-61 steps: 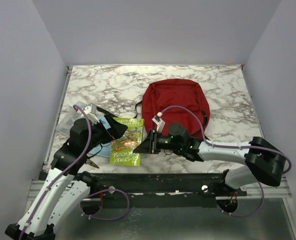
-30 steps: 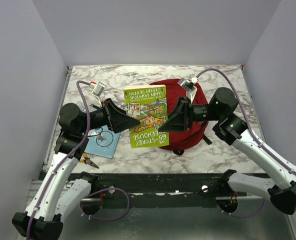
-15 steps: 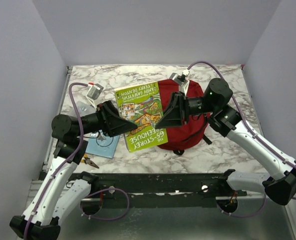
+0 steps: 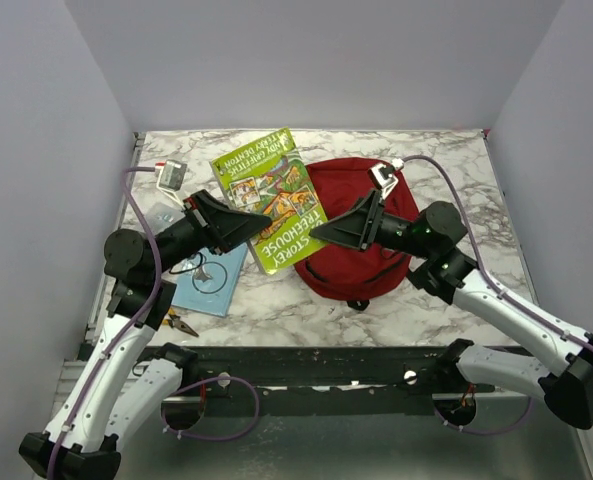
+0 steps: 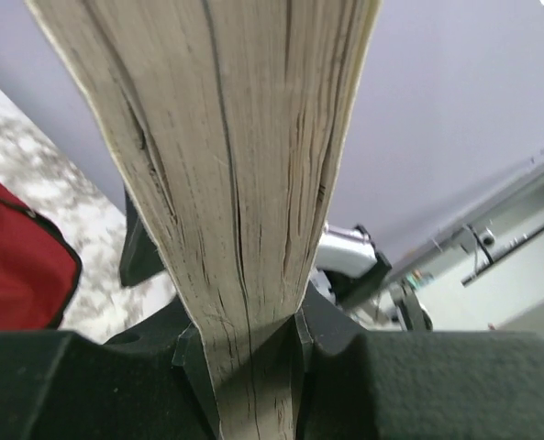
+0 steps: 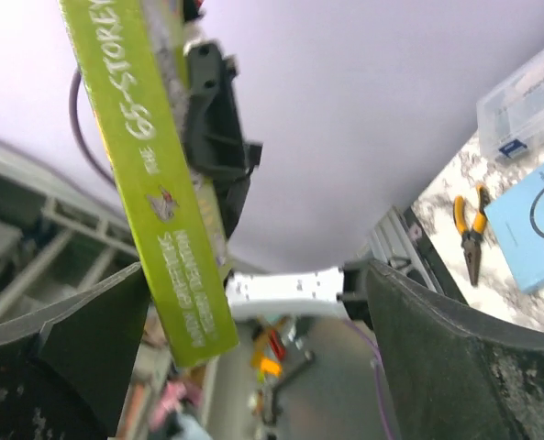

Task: Pack the student bag
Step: Pick up the book from the center of the board.

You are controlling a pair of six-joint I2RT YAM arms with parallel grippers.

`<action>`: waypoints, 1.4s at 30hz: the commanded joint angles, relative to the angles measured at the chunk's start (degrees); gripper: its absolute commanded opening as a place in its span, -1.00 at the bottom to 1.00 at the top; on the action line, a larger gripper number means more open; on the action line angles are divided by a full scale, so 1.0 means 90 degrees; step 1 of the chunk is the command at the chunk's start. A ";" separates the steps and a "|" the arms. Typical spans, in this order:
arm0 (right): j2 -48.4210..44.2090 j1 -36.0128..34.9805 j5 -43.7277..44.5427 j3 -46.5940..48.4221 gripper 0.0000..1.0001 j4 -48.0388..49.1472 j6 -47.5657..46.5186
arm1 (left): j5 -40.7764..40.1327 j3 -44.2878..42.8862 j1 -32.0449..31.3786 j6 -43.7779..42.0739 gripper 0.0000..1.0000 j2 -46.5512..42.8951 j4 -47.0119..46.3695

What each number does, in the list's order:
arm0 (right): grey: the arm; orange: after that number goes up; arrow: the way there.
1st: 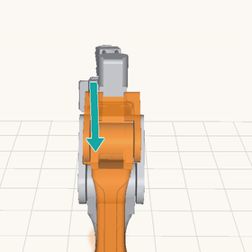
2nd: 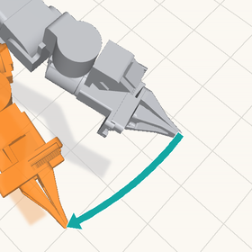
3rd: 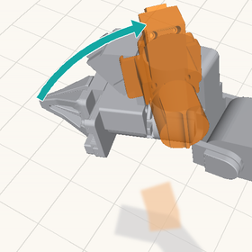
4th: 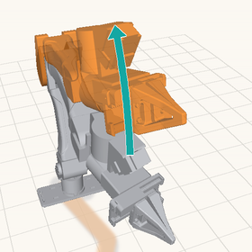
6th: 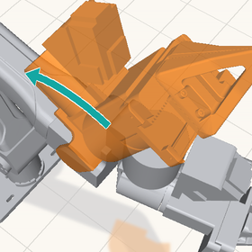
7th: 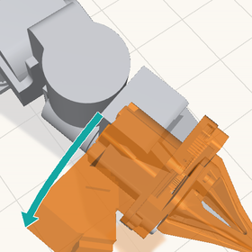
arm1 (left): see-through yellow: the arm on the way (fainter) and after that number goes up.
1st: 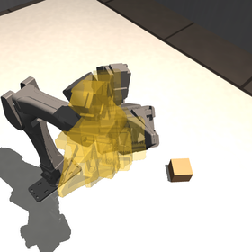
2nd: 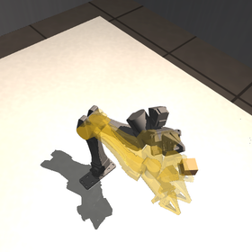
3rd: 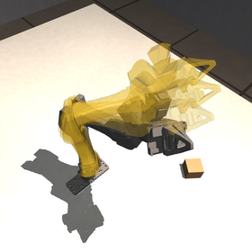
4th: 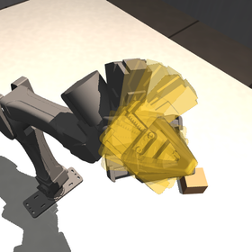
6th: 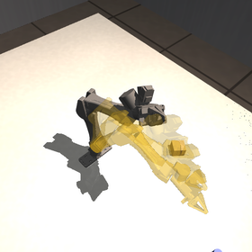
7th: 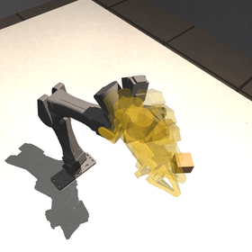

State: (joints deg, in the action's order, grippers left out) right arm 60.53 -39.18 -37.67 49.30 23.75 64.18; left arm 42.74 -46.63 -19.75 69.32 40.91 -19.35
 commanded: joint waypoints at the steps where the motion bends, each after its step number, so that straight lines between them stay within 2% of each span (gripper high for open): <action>1: 0.0095 -0.0389 0.1836 -0.0557 0.97 0.2280 0.1465 | -0.1574 -0.0047 -0.0074 -0.0089 -1.00 -0.0133 -0.0603; 4: 0.0238 -0.0891 0.2624 -0.0575 0.96 0.2531 0.1479 | -0.2023 0.0260 -0.0185 0.0254 -1.00 0.0056 -0.1263; 8: 0.0474 -0.1288 0.3389 -0.0567 0.78 0.2891 0.1624 | -0.2278 0.0406 -0.0237 0.0560 -1.00 0.0382 -0.1781; 11: 0.0736 -0.1354 0.3532 -0.0440 0.59 0.2999 0.1820 | -0.2499 0.0494 -0.0366 0.0577 -1.00 0.0503 -0.2041; 16: 0.0983 -0.1477 0.3995 -0.0377 0.47 0.3131 0.1941 | -0.2888 0.0447 -0.0630 0.0503 -1.00 0.0761 -0.2293; 18: 0.1018 -0.1482 0.4234 -0.0430 0.31 0.3123 0.1993 | -0.2993 0.0414 -0.0831 0.0464 -1.00 0.0916 -0.2354; 22: 0.0965 -0.1484 0.4872 -0.0467 -0.19 0.2911 0.2274 | -0.3389 0.0463 -0.1259 0.0353 -1.00 0.1065 -0.2410; 25: 0.0842 -0.1477 0.5096 -0.0340 -0.73 0.2458 0.2119 | -0.3482 0.0567 -0.1418 0.0199 -1.00 0.1167 -0.2410; 26: 0.0758 -0.1478 0.5242 -0.0282 -0.88 0.2150 0.1910 | -0.3459 0.0657 -0.1417 0.0198 -0.92 0.1173 -0.2413; 27: 0.0636 -0.1477 0.5396 -0.0212 -0.98 0.1691 0.1746 | -0.3422 0.0772 -0.1418 0.0170 -0.69 0.1156 -0.2405; 29: 0.0357 -0.1435 0.5961 0.0028 -0.99 0.0430 0.1251 | -0.3302 0.1114 -0.1419 -0.0017 -0.11 0.1018 -0.2369; 32: 0.0008 -0.1004 0.6206 0.0504 -0.99 -0.1210 0.0069 | -0.3186 0.1749 -0.1419 -0.0408 0.48 0.0694 -0.1912; 35: -0.0188 -0.0606 0.6636 0.0957 -0.99 -0.2568 -0.1047 | -0.2975 0.2102 -0.1419 -0.1098 0.73 0.0470 -0.1032; 38: -0.0230 -0.0109 0.7412 0.1226 -0.99 -0.3964 -0.1997 | -0.2710 0.2300 -0.1427 -0.1580 0.69 0.0370 -0.0410; 42: -0.0393 0.0091 0.8917 0.1112 -0.99 -0.4864 -0.3241 | -0.2493 0.2322 -0.1735 -0.2180 0.61 0.0642 -0.0114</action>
State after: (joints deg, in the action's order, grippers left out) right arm 59.37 -39.22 25.71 58.22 -7.03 50.43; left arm 16.21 -25.71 -32.58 59.11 45.06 -26.22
